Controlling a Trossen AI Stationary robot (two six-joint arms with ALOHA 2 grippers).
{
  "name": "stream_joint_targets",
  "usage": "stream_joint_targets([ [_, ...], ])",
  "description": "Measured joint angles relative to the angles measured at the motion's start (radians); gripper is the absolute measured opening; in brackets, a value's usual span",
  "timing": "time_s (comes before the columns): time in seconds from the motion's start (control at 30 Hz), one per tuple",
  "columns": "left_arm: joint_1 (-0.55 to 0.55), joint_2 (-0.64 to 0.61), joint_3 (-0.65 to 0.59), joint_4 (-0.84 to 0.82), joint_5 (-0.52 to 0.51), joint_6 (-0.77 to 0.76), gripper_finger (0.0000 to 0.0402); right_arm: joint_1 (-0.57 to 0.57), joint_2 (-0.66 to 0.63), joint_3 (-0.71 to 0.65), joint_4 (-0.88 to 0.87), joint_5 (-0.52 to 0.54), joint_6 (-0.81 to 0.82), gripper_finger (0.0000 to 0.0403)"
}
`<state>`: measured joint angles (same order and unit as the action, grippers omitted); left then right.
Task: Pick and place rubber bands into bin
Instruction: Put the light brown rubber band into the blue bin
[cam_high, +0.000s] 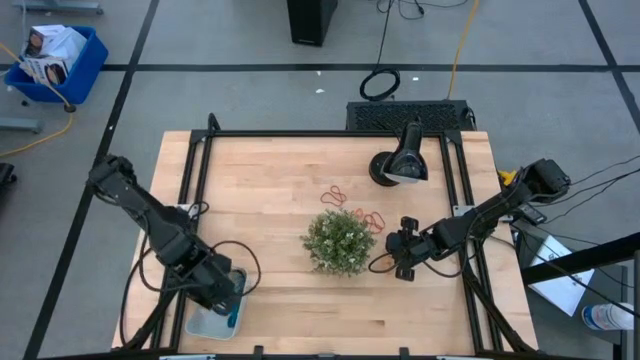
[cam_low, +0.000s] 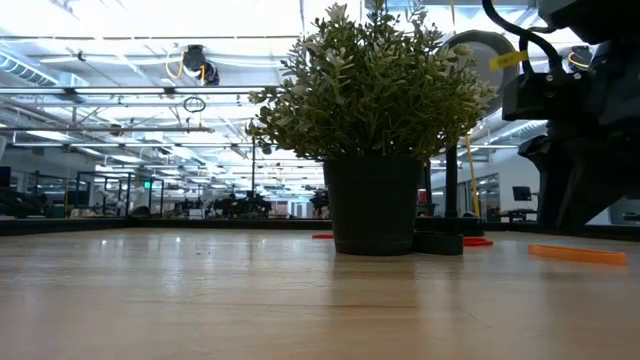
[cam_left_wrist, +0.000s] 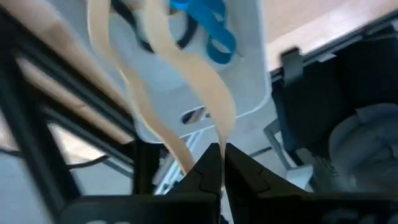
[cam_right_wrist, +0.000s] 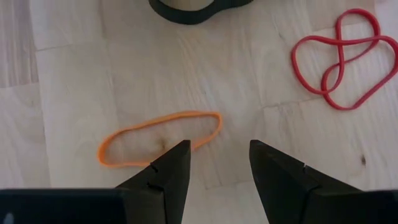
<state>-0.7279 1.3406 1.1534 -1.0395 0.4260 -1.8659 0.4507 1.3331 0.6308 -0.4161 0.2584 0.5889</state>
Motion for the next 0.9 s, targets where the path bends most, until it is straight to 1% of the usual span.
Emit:
stream_joint_targets([
  [0.07, -0.013, 0.005, 0.000, 0.016, -0.025, -0.002, 0.0011, 0.000, 0.000, 0.000, 0.003, 0.000, -0.002, 0.0159],
  [0.17, -0.016, 0.018, 0.000, -0.005, -0.093, -0.006, 0.0005, 0.000, 0.000, 0.000, 0.012, 0.000, -0.001, 0.0156],
  [0.23, -0.011, 0.028, 0.000, -0.012, -0.142, -0.007, 0.0012, 0.000, 0.000, 0.000, 0.026, 0.001, -0.004, 0.0156],
  [0.3, -0.006, 0.040, 0.000, -0.008, -0.166, 0.008, 0.0026, 0.000, 0.000, 0.000, 0.044, 0.001, -0.012, 0.0156],
  [0.47, -0.001, 0.064, 0.000, -0.007, -0.177, 0.060, 0.0049, 0.000, 0.000, 0.000, 0.066, 0.000, -0.025, 0.0155],
  [0.7, 0.000, 0.099, 0.000, -0.007, -0.244, 0.107, 0.0052, 0.000, 0.000, 0.000, 0.070, -0.001, -0.025, 0.0155],
  [0.9, 0.006, 0.134, 0.000, -0.008, -0.265, 0.157, 0.0055, 0.000, 0.000, 0.000, 0.071, -0.002, -0.025, 0.0155],
])
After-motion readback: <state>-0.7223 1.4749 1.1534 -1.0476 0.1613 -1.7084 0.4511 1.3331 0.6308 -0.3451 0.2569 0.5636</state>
